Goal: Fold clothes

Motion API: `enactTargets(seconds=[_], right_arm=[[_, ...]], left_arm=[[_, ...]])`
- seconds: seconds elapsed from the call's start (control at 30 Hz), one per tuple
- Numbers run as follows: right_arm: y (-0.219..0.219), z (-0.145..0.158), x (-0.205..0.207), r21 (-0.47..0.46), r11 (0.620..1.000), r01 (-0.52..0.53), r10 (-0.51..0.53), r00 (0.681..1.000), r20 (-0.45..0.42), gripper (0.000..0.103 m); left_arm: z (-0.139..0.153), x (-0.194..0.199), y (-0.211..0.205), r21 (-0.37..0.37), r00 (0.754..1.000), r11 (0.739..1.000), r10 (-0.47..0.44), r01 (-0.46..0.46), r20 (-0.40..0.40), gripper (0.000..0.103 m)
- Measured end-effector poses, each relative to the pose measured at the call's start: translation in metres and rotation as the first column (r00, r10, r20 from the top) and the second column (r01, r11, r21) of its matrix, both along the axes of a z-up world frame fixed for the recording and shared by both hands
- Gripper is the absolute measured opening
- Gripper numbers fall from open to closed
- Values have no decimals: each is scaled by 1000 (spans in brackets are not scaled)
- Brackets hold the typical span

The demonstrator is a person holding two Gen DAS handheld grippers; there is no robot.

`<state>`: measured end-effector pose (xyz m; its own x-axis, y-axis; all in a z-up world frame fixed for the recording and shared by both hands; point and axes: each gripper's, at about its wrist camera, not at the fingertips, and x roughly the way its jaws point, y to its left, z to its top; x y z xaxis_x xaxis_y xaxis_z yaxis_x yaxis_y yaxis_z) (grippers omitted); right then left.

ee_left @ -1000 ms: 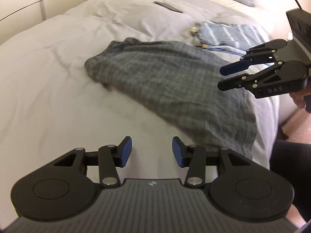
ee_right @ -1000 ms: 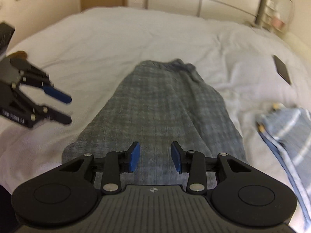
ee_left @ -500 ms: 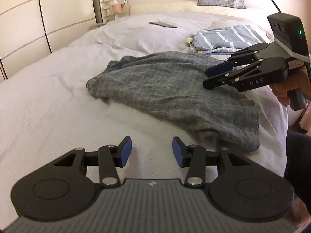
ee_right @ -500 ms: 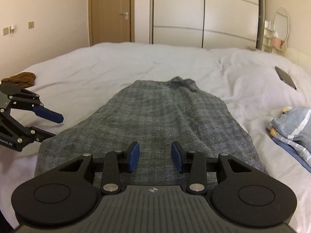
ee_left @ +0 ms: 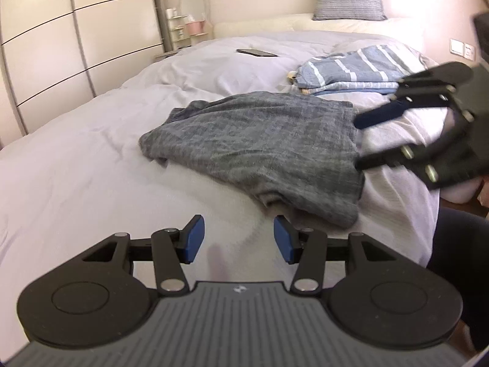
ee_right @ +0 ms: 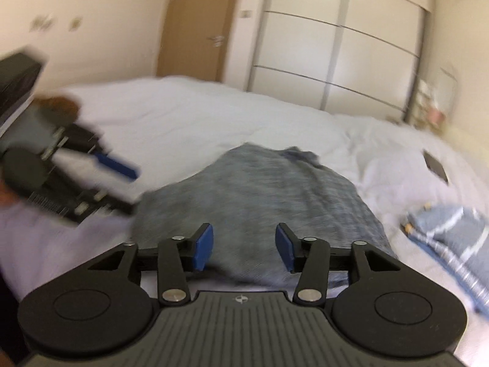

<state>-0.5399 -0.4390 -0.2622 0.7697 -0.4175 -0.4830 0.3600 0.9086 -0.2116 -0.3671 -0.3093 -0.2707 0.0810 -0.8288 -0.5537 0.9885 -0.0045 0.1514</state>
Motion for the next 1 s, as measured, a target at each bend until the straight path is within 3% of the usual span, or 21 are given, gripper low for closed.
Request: enactTargets(seconds=[0.23,0.4,0.5,0.6,0.63,0.67,0.87,1.0], right_arm=[[57,-1,16,-169,974,-153,131,982,-133,56],[74,-12,42,-200,967,-157,120,975,-186,54],[74,-21,48,-218,966,-137,92,975,-201,41],[72,-29,51,-235,965,-118,68,975,-213,22],[68,-28,48,-230,966,-117,69,976,-206,8],[64,-25,44,-218,970,-111,69,979,-191,0],[30,6,19,-171,985,-36,26,998,-59,0],[19,19,11,-160,987,-16,16,1000,-4,0]], left_arm=[[11,-5,34,-26,996,997,75,-76,-38,50],[17,-8,48,-37,992,993,108,-110,-59,51],[17,-11,47,-26,991,992,122,-124,-60,51],[15,-15,39,-19,989,991,130,-131,-65,54],[14,-17,35,-17,989,991,133,-134,-68,57],[13,-18,30,-16,989,991,133,-134,-70,58],[7,-26,-6,-8,984,990,136,-137,-116,58],[7,-20,-28,-15,965,989,144,-150,-218,58]])
